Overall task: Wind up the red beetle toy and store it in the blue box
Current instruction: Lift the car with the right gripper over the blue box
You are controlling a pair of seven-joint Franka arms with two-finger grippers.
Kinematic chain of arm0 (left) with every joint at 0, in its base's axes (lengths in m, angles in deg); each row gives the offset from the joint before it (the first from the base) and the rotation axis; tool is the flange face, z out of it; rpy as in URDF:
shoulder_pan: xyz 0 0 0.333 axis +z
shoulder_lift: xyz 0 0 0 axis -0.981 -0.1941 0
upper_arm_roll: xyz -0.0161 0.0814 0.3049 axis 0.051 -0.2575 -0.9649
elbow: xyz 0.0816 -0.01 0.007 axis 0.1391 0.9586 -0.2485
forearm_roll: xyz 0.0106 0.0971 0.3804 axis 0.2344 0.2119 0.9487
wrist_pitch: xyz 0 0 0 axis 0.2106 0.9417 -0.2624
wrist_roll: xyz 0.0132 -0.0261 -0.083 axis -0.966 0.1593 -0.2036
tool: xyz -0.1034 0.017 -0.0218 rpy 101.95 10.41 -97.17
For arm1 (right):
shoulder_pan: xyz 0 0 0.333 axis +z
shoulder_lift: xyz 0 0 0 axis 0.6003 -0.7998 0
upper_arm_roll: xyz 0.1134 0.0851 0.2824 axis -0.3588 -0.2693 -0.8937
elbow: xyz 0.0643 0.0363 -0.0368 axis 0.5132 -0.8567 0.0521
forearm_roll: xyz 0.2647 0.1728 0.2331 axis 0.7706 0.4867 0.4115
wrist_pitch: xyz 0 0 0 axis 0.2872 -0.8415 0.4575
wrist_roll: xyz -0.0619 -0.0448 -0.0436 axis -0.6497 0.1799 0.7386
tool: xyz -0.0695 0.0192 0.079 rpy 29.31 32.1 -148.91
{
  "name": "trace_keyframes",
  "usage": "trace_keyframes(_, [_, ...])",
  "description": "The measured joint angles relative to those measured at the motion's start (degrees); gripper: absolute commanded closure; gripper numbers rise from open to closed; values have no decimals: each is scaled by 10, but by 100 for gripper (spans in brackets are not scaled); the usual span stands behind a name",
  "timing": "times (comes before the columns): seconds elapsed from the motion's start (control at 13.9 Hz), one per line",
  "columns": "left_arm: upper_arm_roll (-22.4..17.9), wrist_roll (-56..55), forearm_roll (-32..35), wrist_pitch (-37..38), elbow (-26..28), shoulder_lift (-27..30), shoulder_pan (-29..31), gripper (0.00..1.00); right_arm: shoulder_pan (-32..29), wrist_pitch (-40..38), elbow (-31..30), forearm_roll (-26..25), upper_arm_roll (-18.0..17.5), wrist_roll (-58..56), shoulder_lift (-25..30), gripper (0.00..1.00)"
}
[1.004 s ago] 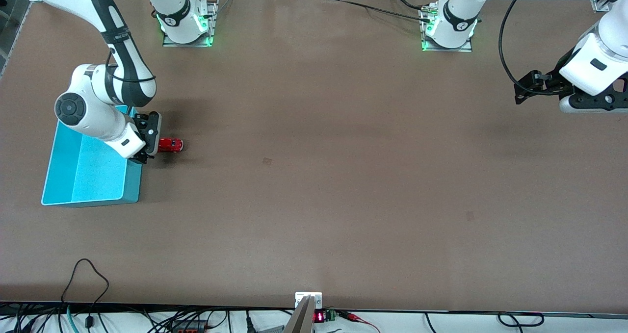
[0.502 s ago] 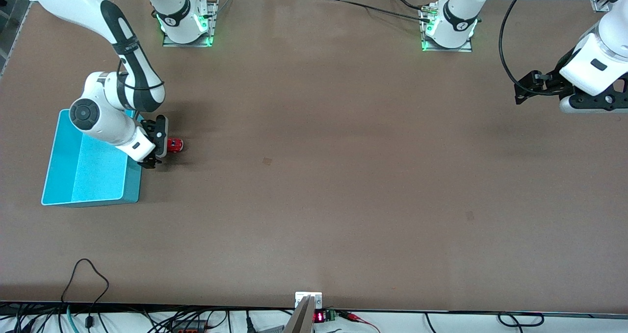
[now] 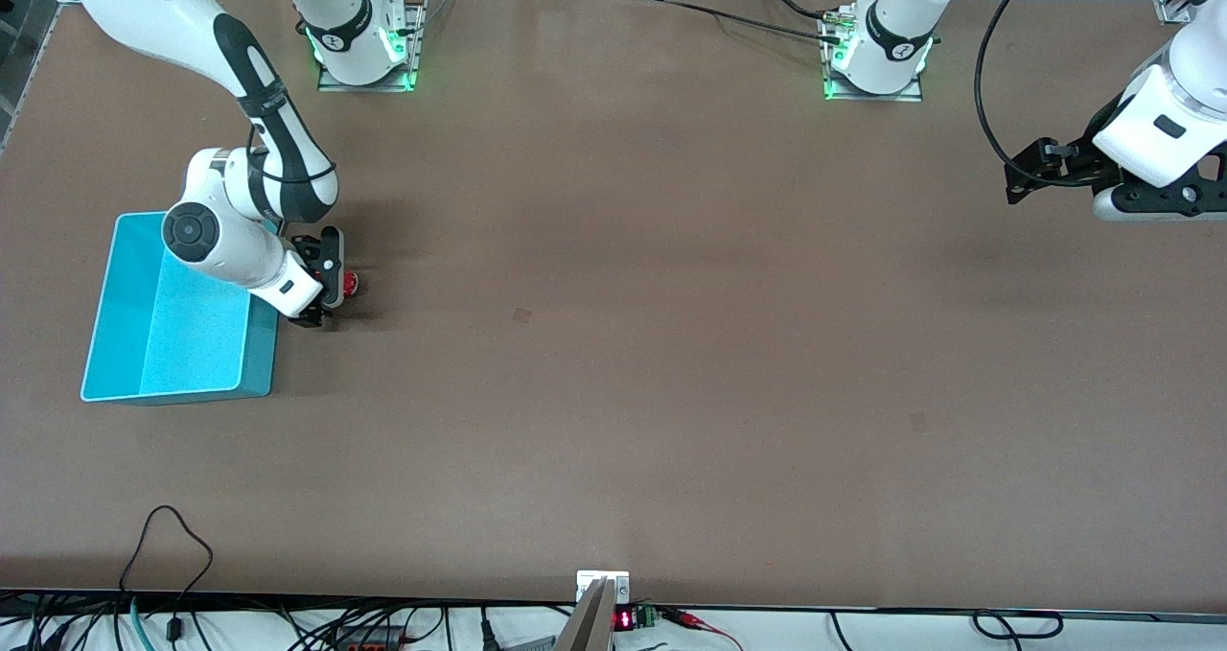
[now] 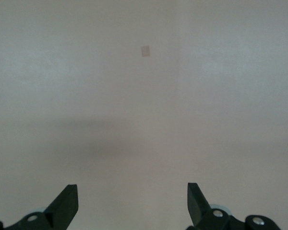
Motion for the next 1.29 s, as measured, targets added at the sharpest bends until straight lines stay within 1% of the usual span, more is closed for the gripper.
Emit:
trace_keyframes(0.07, [0,0,0,0,0,0,2,0,0,-1,-1,0,0,0,-2,35])
trace_keyframes(0.14, [-1,0,0,0,0,-1,3,0,0,-5,-2,0,0,0,-3,52])
trace_keyframes(0.22, [-2,0,0,1,0,-2,4,0,0,-7,-2,0,0,-1,-3,78])
trace_keyframes(0.29, [-2,0,0,1,0,-3,5,0,0,-11,-2,0,0,-4,-2,87])
trace_keyframes(0.57, [-3,0,0,3,0,-5,7,0,0,-5,3,2,0,-5,16,87])
trace_keyframes(0.72, [-3,0,0,3,0,-5,7,0,0,-1,18,28,0,8,36,87])
trace_keyframes(0.79, [-3,0,0,3,0,-5,7,0,1,-1,28,45,0,30,48,85])
trace_keyframes(0.86, [-3,0,0,3,0,-5,7,0,1,-1,35,64,0,66,61,85])
trace_keyframes(0.93, [-3,0,0,3,0,-5,7,0,1,-2,39,85,0,115,74,88])
trace_keyframes(1.08, [-3,0,0,3,-1,-5,7,0,0,-2,47,126,4,218,92,89])
trace_keyframes(1.29, [-3,0,0,3,-1,-5,7,0,-7,-8,62,143,15,383,98,89])
